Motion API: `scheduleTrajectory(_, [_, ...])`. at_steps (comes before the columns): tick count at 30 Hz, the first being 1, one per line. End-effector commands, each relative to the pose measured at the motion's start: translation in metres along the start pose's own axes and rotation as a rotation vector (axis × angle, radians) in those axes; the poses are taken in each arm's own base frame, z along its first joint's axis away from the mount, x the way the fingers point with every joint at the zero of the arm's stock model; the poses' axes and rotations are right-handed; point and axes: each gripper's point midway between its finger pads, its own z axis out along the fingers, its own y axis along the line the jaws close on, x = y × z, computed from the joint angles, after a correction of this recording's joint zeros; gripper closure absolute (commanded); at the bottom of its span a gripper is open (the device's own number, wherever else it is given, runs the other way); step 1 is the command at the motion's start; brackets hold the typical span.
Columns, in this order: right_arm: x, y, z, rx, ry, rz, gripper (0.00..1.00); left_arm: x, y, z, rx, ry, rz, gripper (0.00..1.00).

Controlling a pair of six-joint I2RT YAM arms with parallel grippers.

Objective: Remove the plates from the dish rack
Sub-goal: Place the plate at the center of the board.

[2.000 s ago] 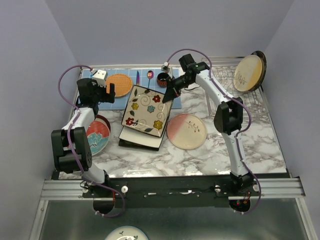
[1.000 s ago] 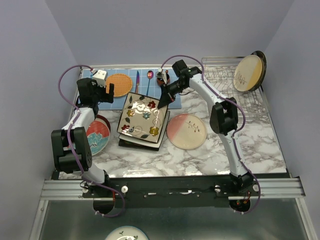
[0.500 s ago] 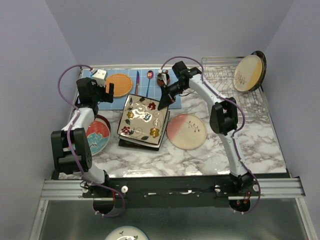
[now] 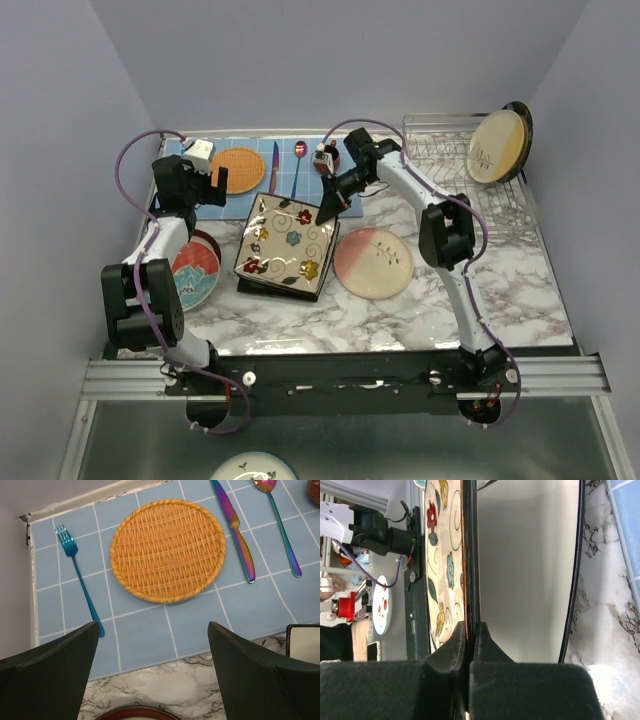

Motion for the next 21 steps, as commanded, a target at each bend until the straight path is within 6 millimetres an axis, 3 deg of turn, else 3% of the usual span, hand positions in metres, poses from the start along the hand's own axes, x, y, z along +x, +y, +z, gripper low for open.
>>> scheduleTrajectory(1, [-0.014, 0.045, 0.002, -0.224, -0.064, 0.047, 0.99, -0.005, 0.005, -0.008, -0.024, -0.016, 0.02, 0.02])
scheduleTrajectory(21, [-0.009, 0.031, 0.008, -0.221, -0.056, 0.09, 0.99, -0.008, 0.002, -0.012, -0.012, -0.027, 0.027, 0.02])
